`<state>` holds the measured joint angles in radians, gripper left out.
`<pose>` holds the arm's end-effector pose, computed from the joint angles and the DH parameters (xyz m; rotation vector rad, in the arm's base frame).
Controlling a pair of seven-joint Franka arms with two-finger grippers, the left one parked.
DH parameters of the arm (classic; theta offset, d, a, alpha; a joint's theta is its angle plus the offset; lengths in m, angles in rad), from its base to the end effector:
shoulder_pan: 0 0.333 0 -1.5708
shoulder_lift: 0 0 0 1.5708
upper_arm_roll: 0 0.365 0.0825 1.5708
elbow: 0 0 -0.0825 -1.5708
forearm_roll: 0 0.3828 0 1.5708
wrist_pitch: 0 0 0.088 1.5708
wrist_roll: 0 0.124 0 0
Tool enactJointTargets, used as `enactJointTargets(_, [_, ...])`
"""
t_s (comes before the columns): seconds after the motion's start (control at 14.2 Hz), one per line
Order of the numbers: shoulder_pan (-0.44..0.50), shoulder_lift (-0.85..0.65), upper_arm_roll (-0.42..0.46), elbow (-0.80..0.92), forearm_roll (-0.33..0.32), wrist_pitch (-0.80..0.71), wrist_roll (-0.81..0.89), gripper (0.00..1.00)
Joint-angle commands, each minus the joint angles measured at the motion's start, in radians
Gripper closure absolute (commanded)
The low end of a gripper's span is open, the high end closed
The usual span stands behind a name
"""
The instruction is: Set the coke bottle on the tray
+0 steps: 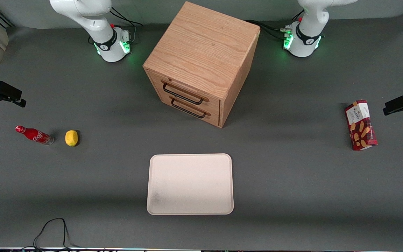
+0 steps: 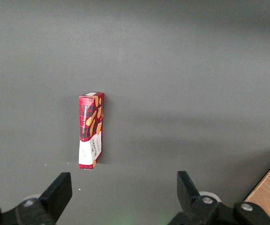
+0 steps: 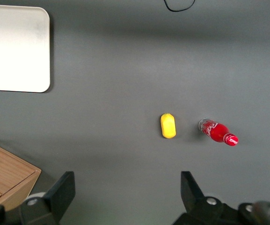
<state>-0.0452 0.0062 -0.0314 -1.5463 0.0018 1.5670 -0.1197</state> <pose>0.5542 -0.0422 0.6643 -3.1406 -0.0677 -0.0229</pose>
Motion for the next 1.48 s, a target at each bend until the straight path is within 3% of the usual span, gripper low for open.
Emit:
enactJointTargets(0.0, [-0.002, -0.008, 0.010, 0.006, -0.019, -0.016, -0.011, 0.00])
enactJointTargets(1.41, [-0.005, -0.011, 0.002, -0.001, -0.020, -0.038, -0.020, 0.00])
